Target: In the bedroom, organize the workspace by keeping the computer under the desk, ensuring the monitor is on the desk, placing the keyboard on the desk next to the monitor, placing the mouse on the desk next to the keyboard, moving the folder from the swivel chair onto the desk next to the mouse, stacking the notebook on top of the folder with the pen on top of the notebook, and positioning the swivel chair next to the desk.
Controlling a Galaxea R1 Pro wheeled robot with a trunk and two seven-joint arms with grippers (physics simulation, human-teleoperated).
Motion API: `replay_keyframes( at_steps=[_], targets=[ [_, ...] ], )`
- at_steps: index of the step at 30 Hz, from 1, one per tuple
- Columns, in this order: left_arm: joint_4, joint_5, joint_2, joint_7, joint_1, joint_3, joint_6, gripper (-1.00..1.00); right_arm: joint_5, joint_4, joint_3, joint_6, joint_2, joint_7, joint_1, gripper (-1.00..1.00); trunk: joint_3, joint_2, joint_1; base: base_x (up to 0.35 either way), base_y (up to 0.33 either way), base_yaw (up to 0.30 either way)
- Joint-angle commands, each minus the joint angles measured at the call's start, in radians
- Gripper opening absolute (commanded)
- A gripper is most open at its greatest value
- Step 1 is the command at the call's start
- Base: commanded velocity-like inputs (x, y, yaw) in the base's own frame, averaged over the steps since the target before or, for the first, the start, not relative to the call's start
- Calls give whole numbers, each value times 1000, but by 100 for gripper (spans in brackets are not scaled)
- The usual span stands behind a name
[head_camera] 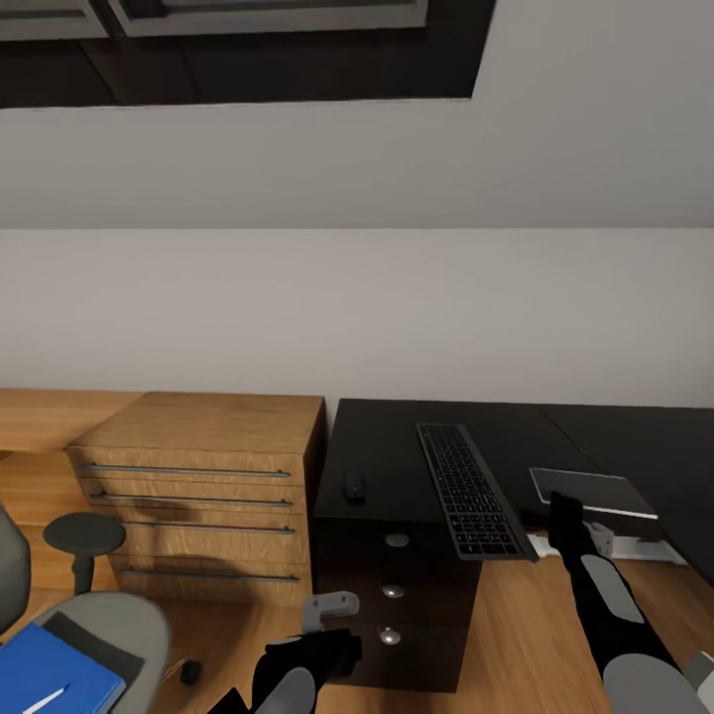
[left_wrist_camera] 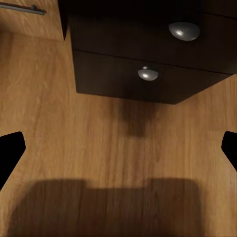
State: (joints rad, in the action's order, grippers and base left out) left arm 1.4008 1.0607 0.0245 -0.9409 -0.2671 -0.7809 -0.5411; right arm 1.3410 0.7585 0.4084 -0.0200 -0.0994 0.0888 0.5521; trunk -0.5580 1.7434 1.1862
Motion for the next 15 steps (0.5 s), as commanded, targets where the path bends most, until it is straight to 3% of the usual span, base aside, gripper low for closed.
replay_keyframes(
  at_steps=[1, 7, 15],
  targets=[
    [1, 6, 1, -7, -1, -2, -2, 100, 10, -1, 2, -2, 0, 4, 1, -100, -1, 1, 0, -110, -79, 0],
    [4, 4, -1, -8, -1, -5, -1, 100, 11, -3, 3, 3, 2, 3, 0, -100, -1, 1, 0, -104, -75, 0],
    [35, 1, -1, -13, -1, -37, 1, 100, 10, -37, -2, 0, -1, 2, 0, -100, -1, 1, 0, -16, -11, 0]
  ],
)
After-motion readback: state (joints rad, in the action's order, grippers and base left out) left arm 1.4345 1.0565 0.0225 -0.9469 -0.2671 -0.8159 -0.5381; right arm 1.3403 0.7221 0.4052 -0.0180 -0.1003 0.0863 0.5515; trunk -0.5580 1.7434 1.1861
